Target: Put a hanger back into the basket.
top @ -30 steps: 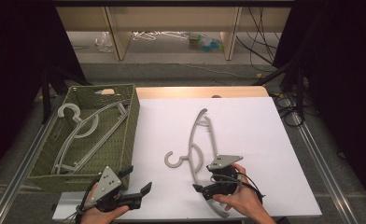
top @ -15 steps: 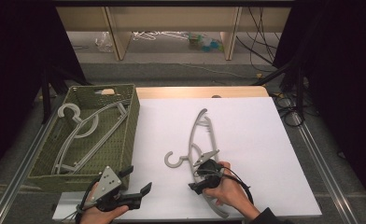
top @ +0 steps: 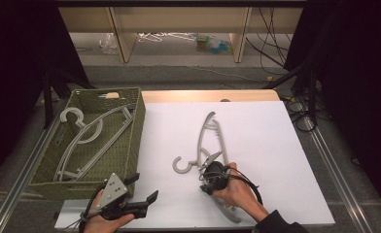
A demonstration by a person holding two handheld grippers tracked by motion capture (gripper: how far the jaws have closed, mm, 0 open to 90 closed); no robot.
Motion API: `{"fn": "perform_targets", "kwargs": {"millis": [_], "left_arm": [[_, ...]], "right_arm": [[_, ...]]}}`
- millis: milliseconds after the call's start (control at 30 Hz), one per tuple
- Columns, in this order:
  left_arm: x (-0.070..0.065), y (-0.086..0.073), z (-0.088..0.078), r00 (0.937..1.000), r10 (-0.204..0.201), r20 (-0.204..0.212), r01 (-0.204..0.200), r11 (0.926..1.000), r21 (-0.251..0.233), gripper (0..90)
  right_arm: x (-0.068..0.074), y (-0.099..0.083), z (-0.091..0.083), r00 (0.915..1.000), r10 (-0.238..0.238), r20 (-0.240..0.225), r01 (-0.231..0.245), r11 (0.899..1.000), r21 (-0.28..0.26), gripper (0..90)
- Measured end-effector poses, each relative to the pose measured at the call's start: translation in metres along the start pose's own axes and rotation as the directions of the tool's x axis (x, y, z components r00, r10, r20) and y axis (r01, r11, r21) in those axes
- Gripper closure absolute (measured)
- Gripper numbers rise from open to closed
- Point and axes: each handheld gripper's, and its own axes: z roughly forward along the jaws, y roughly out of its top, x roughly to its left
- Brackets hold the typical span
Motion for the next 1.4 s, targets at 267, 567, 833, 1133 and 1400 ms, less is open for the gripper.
{"fn": "perform_targets", "kwargs": {"millis": [267,567,833,1133,1400], "left_arm": [[0.001,0.0,0.0,0.9997,0.024,0.008,-0.024,0.9997,0.004,17.8],[0.001,-0.001,0.002,1.0,0.004,0.002,-0.004,0.9999,0.01,18.0],[0.0,0.0,0.004,0.9999,0.013,0.008,-0.013,0.9998,0.018,18.2],[0.002,0.0,0.003,0.9997,0.025,-0.005,-0.025,0.9995,0.019,19.2],[0.001,0.002,0.008,0.9975,0.065,-0.027,-0.064,0.9973,0.035,22.7]], "right_arm": [[-0.011,-0.001,0.0,0.9996,0.014,-0.024,-0.014,1.0,-0.008,76.0],[-0.015,0.001,0.0,0.9988,0.013,-0.046,-0.013,1.0,-0.004,78.9],[-0.014,0.007,0.001,0.9993,0.006,-0.038,-0.004,0.999,0.038,78.8],[-0.016,0.007,-0.003,0.9966,-0.056,-0.061,0.059,0.997,0.053,82.2],[-0.023,-0.005,-0.026,0.9804,-0.136,-0.143,0.141,0.99,0.028,82.3]]}}
